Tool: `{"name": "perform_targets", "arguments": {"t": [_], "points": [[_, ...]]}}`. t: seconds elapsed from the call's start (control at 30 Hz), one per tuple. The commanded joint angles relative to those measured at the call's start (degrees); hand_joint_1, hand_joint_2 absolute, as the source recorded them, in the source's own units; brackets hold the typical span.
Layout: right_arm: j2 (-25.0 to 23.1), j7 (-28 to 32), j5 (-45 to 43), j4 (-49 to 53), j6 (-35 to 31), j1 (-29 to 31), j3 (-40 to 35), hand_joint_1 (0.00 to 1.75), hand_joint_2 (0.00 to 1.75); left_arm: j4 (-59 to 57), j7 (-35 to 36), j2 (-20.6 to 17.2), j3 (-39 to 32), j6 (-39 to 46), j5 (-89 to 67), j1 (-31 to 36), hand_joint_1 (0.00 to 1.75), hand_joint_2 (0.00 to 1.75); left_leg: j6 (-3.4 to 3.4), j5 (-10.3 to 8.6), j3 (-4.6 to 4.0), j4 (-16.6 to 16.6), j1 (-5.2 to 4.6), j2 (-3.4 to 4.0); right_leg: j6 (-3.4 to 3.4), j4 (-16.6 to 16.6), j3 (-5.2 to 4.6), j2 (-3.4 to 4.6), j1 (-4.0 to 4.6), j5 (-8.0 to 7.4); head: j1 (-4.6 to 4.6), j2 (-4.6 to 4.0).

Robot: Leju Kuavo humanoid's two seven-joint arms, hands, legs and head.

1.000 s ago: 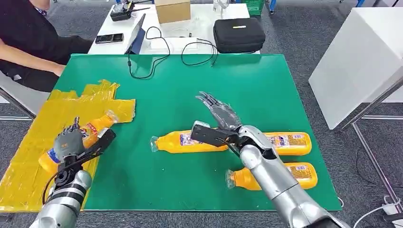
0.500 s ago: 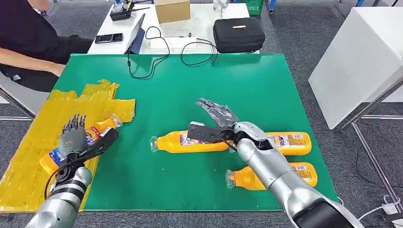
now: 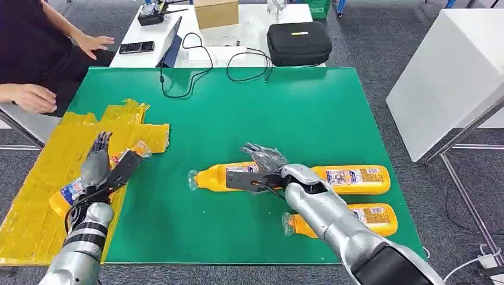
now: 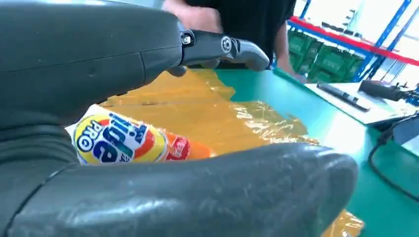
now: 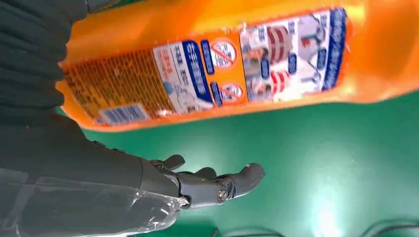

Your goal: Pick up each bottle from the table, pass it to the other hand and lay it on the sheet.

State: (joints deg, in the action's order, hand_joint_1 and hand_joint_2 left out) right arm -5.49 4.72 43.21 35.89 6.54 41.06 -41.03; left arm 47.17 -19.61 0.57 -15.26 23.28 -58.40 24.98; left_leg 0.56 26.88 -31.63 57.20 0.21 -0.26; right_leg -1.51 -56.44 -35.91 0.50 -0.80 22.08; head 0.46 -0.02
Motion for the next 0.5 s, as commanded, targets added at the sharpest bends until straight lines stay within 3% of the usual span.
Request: {"name": "perform_targets", "arguments": {"t": [0.03, 0.2, 0.43, 0.47, 0.5], "points": [[-0.72, -0.63, 0.83, -6.19, 0.52, 2.84, -3.56, 0.00, 1.75, 6.72, -3.20, 1.74, 1.08, -2.80, 7.82, -0.96, 0.00, 0.00, -0.04, 0.06, 0.14, 0.03, 0.08, -0.02, 0.06, 0.02, 0.18, -0.08, 0.09, 0.05, 0.00, 0.00], [-1.47, -3.69, 3.50, -9.35, 1.34, 1.76, -5.56, 0.00, 1.75, 23.74, -3.01, 3.15, 3.23, -9.03, 18.71, -6.60, 0.00, 0.00, -0.03, 0.14, 0.20, 0.05, 0.14, 0.02, 0.06, 0.04, 0.22, -0.04, 0.16, 0.09, 0.00, 0.00], [-3.01, -10.77, 9.78, -14.61, 1.41, 0.29, -8.87, 0.03, 1.75, 35.48, -3.69, 4.46, 5.51, -12.43, 25.98, -11.30, 0.00, 0.00, -0.01, 0.05, 0.17, -0.03, 0.08, -0.02, 0.03, 0.09, 0.18, -0.07, 0.09, 0.04, 0.00, 0.00], [-3.10, -11.12, 9.87, -14.94, 1.29, -0.34, -8.56, 1.33, 1.75, 36.08, -3.79, 4.71, 5.79, -12.81, 26.87, -11.35, 0.00, 0.00, -0.02, 0.08, 0.27, -0.03, 0.12, -0.06, 0.04, 0.12, 0.32, -0.13, 0.13, 0.08, 0.00, 0.00], [-3.06, -11.66, 10.20, -15.35, 1.19, -0.86, -8.42, 1.62, 1.75, 36.69, -3.77, 4.74, 6.33, -12.90, 27.01, -11.50, 0.00, 0.00, -0.02, 0.04, 0.23, -0.05, 0.08, -0.10, 0.03, 0.12, 0.27, -0.15, 0.09, 0.05, -0.02, 0.00]]}}
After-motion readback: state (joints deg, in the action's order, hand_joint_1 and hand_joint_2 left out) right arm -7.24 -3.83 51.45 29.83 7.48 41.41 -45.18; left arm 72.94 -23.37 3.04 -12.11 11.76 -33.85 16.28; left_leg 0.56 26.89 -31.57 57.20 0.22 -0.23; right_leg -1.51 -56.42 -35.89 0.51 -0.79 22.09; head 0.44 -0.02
